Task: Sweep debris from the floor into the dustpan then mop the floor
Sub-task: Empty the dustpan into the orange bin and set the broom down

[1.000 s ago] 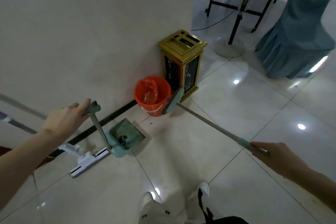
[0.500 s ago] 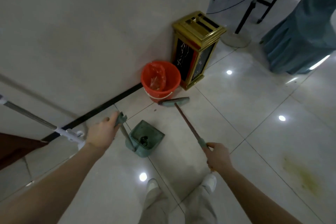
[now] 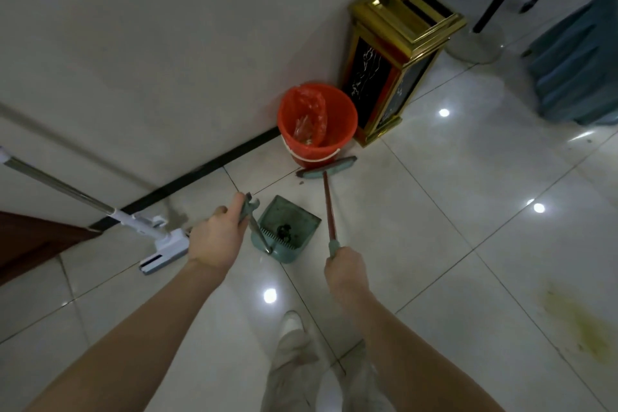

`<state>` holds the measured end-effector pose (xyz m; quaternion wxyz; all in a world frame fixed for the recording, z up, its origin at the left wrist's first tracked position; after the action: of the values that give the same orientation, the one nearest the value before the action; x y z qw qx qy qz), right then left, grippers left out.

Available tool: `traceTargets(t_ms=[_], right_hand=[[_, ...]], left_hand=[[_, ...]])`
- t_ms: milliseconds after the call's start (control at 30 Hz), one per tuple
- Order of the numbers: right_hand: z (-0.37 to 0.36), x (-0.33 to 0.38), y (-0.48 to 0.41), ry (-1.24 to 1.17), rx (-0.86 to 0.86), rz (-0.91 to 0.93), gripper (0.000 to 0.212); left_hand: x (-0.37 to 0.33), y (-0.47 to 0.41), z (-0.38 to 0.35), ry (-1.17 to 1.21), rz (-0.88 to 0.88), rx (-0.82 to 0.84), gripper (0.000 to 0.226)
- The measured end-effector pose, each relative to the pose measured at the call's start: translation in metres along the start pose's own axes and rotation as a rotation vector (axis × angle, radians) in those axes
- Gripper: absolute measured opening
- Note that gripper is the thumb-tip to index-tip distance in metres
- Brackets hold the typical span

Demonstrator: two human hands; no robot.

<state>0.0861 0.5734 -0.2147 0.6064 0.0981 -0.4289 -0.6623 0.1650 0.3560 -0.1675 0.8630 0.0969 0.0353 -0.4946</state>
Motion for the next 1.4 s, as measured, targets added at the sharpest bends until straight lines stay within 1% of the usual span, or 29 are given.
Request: traceTargets(t_ms=[67,100,200,300,367,500,633,733,833,900,967,1033,1100,1233,1333,1400], right_hand=[[-0.003,-0.013,0.008,0.15,0.019,0.03,0.035],[0.001,-0.022,0.012,0.202,0.022,0.031,0.035],[0.02,-0.055,0.027,0.314,0.04,0.025,0.03],[0.048,-0.086,0.048,0.377,0.07,0.049,0.025],[0.074,-0.095,0.057,0.353,0.06,0.056,0.029],[0.124,-0.097,0.06,0.202,-0.005,0.083,0.035],[0.142,-0.083,0.04,0.087,-0.047,0.055,0.034],[0.141,-0.064,0.002,0.052,-0.079,0.025,0.033],[0.132,-0.048,-0.038,0.021,-0.095,-0.038,0.024],[0.123,-0.043,-0.056,0.0,-0.079,-0.087,0.019],[0.111,-0.045,-0.062,0.012,-0.042,-0.119,0.022],[0.096,-0.055,-0.054,0.037,0.004,-0.143,0.025],[0.079,-0.072,-0.034,0.039,0.049,-0.162,0.018],[0.055,-0.112,0.025,0.174,0.094,-0.072,0.024],[0.054,-0.132,0.071,0.234,0.162,-0.041,0.024],[0.068,-0.134,0.088,0.201,0.178,-0.02,0.025]], left_hand=[[0.001,-0.001,0.001,0.003,0.016,0.001,0.029],[0.0,-0.001,0.001,0.003,0.021,0.009,0.029],[-0.007,0.008,0.002,0.042,0.016,0.026,0.029],[-0.014,0.017,0.003,0.089,0.007,0.032,0.027],[-0.016,0.021,0.003,0.083,0.016,0.035,0.027],[-0.018,0.028,0.003,0.059,0.008,0.046,0.029],[-0.021,0.042,0.002,0.075,-0.025,0.055,0.03],[-0.025,0.056,-0.003,0.075,-0.028,0.057,0.03],[-0.028,0.065,-0.009,0.061,-0.01,0.054,0.03],[-0.03,0.071,-0.015,0.079,0.0,0.058,0.031],[-0.03,0.074,-0.018,0.115,0.001,0.052,0.031],[-0.029,0.074,-0.02,0.117,0.008,0.041,0.032],[-0.027,0.072,-0.019,0.109,0.018,0.027,0.03],[-0.03,0.075,-0.018,0.1,0.001,0.026,0.03],[-0.036,0.082,-0.016,0.085,0.007,0.049,0.031],[-0.04,0.086,-0.013,0.072,0.015,0.05,0.031]])
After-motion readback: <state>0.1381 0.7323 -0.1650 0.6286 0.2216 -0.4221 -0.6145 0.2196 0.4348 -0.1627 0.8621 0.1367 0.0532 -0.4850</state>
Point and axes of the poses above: each hand's wrist, its own y-axis away from the middle knuckle, its own z-axis out of the back of the hand, x = y × z, the point moved 1 cm from there along -y, towards the middle knuckle, and after that the axes turned 1 degree about -y, right-handed, at the moved point
